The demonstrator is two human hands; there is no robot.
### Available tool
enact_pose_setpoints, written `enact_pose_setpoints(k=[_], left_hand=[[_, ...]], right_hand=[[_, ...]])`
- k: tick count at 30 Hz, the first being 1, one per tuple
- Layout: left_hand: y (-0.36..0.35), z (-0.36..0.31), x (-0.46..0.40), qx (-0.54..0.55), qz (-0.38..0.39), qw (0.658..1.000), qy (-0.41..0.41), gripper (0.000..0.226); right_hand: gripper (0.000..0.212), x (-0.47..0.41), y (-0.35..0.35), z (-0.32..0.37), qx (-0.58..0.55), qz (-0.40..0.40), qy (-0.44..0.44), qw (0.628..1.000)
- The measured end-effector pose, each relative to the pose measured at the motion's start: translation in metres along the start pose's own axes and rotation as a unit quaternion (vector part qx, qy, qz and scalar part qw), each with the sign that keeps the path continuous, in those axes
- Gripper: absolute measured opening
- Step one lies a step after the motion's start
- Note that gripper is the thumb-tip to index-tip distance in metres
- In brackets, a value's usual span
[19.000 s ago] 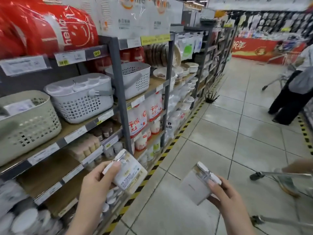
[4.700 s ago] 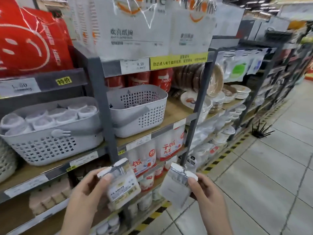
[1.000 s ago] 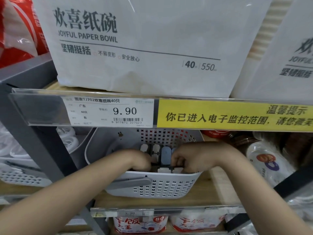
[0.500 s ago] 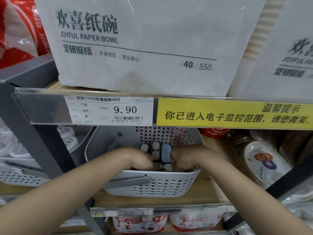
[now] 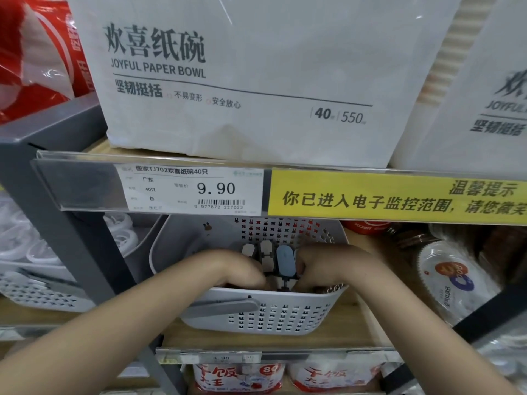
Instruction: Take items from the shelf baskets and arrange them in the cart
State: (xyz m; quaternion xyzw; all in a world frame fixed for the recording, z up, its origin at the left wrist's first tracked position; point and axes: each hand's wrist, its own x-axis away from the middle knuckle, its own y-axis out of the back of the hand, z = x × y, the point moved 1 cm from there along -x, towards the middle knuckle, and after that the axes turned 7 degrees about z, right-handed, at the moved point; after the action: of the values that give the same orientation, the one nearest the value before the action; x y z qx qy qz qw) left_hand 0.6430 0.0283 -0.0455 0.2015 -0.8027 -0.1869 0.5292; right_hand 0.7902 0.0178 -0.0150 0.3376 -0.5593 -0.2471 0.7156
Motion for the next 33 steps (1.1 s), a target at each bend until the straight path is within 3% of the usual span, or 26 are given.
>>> enact_pose_setpoints(k=[7,14,18,23,26,33], left_hand=[[0.005,0.003,0.012,-0.041,-0.052,0.998,0.008,0.049],[0.001,0.021,0.041,-0.013,-0.196,0.98,-0.03,0.04],[-0.022,0.022,0.066,-0.055,-0.346,0.931,-0.106,0.032],[-0.058,0.019,0.1,-0.146,-0.501,0.843,-0.13,0.042],[-0.085,0.028,0.116,-0.14,-0.547,0.818,-0.106,0.042],[-0.16,0.08,0.162,-0.039,-0.558,0.827,0.053,0.044]], right_hand=[[0.039,0.009,-0.004,0.001,0.013,-0.059,0.015,0.998],[0.021,0.035,-0.004,-0.007,-0.036,-0.193,0.066,0.978],[0.028,0.048,-0.013,-0.006,-0.029,-0.293,0.111,0.949],[0.027,0.062,-0.029,0.004,0.02,-0.423,0.178,0.888],[0.026,0.064,-0.041,0.02,0.02,-0.484,0.253,0.837],[0.027,0.057,-0.084,0.089,0.016,-0.446,0.444,0.777]])
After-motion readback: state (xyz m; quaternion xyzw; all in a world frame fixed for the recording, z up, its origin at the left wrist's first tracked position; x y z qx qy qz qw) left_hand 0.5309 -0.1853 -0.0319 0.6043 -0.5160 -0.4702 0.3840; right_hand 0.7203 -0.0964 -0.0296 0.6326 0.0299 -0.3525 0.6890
